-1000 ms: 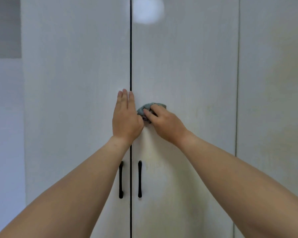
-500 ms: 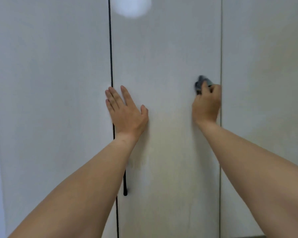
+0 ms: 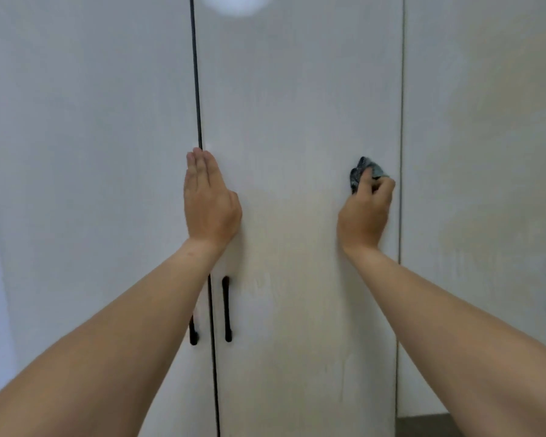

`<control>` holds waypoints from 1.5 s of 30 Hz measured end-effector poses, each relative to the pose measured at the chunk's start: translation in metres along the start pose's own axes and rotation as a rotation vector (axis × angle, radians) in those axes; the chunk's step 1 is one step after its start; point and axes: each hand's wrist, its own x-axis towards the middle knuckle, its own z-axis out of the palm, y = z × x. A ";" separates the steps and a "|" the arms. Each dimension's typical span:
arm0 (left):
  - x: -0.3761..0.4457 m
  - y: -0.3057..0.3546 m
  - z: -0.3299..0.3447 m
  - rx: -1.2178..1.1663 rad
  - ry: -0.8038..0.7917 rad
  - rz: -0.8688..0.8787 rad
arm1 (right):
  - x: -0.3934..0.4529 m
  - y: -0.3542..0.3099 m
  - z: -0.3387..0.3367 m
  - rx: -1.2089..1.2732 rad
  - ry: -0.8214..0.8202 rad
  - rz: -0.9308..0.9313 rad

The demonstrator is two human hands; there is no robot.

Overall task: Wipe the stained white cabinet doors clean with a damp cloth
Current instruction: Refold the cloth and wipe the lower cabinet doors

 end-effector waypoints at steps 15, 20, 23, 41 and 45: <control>-0.034 -0.081 -0.026 -0.047 0.065 0.007 | 0.032 -0.218 0.086 0.120 -0.277 -0.643; -0.039 -0.070 -0.020 -0.116 0.014 -0.019 | -0.074 -0.165 0.063 0.117 -0.423 -0.687; -0.042 -0.066 -0.024 -0.141 -0.022 -0.070 | -0.116 -0.122 0.052 0.097 -0.441 -0.999; -0.064 -0.016 -0.005 -0.046 -0.059 0.020 | -0.006 -0.075 0.035 0.039 -0.168 -0.382; -0.061 0.010 0.004 -0.127 -0.076 -0.054 | -0.038 -0.093 0.032 0.054 -0.217 -0.434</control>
